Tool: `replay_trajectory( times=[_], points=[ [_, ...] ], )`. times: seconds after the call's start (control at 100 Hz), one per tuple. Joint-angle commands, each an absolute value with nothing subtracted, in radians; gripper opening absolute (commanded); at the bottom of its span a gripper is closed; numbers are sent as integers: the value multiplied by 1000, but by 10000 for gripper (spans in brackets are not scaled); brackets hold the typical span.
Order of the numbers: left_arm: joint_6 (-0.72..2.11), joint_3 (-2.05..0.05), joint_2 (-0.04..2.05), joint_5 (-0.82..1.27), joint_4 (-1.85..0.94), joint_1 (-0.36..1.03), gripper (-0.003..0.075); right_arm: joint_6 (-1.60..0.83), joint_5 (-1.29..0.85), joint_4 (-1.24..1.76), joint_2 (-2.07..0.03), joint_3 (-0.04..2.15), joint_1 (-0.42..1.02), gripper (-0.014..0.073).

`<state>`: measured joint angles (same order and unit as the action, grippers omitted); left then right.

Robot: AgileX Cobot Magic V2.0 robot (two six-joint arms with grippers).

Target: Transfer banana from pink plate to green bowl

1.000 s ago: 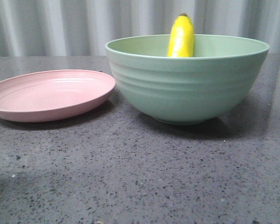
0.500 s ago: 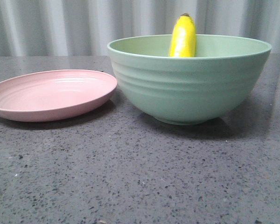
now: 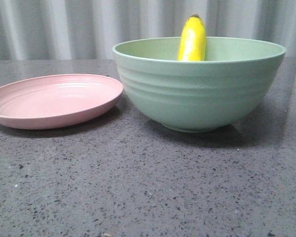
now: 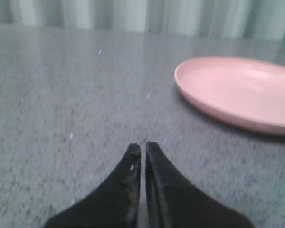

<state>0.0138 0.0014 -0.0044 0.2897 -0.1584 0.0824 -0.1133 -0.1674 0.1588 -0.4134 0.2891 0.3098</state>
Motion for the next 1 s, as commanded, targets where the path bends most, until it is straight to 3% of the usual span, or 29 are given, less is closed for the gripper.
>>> replay_trajectory(
  times=[0.0,0.78,0.99],
  points=[
    [11,10,-30,287,-156,66,-20,-117,-93,163,-413,317,305,-71],
    [11,10,-30,285,-156,66,-20,-117,-93,136,-398,317,303,-71],
    [11,10,-30,285,-156,66,-20,-117,-88,134,-351,312,197,-71]
  ],
)
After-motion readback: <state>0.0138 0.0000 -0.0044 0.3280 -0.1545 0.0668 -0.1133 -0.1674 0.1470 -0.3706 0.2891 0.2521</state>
